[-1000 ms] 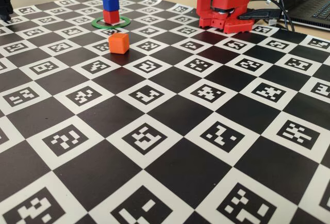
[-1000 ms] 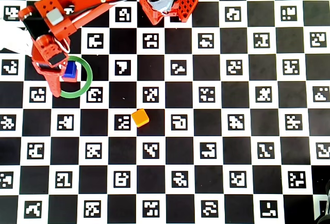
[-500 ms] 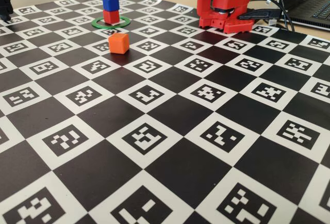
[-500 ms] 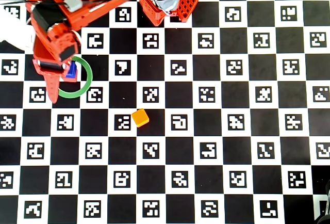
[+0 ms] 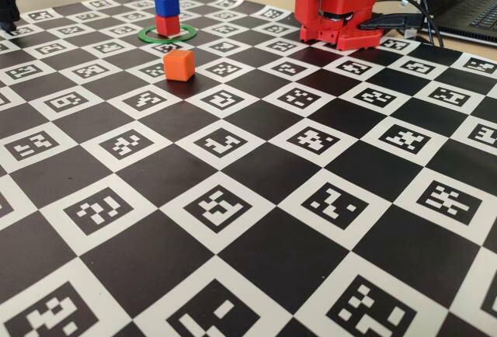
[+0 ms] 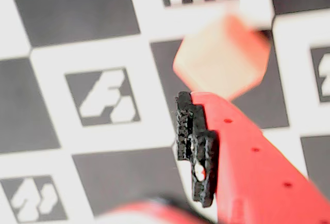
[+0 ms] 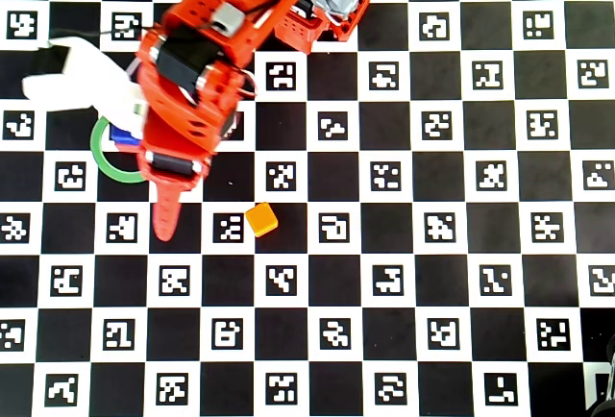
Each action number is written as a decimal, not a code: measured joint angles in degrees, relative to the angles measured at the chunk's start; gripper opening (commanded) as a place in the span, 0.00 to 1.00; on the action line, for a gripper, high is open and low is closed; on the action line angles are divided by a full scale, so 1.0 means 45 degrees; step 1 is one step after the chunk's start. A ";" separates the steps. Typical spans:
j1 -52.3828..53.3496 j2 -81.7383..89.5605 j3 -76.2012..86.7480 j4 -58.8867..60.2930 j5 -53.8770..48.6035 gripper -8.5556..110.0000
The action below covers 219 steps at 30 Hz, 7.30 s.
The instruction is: Grab the red cube then put it in the green circle then put the blue cube on top and finally the orange cube on top
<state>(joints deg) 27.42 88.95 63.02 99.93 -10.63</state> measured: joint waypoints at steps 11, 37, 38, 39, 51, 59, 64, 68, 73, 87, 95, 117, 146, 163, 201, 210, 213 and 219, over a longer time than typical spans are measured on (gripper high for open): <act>-0.1895 0.0781 0.3047 -0.1621 0.4277 0.43; -0.2578 -0.0098 0.6602 -0.3906 0.9922 0.41; -0.2617 -0.0215 0.6641 -0.3926 1.0039 0.41; -0.2676 -0.0352 0.6641 -0.4023 1.0156 0.41; -0.3398 -0.1289 0.7676 -0.5176 1.1270 0.40; -0.3437 -0.1426 0.8105 -0.6445 1.1523 0.40; -0.3203 -0.1582 0.8438 -0.7031 1.1523 0.39; -0.3105 -0.1777 0.8848 -0.7559 1.1523 0.39; -0.3086 -0.1992 0.9063 -0.8027 1.1523 0.38; -0.2988 -0.2324 0.9063 -0.8750 1.1641 0.35; -0.2988 -0.2324 0.9063 -0.8848 1.1719 0.29; -0.2832 -0.2305 0.9277 -0.9160 1.1270 0.16; -0.1836 -0.0859 0.5781 -0.3613 0.8164 0.13; 0.0371 -0.0859 0.3223 -0.1113 -0.0371 0.09; 0.5996 -0.1855 0.0547 -0.0332 -0.9219 0.08; 0.6133 -0.1855 0.0762 -0.0332 -0.9805 0.08; 0.6230 -0.1855 0.1152 -0.0410 -0.9883 0.08; 0.6465 -0.1855 0.1973 -0.0898 -1.0137 0.08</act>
<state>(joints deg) 56.51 80.60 71.89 95.89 -56.25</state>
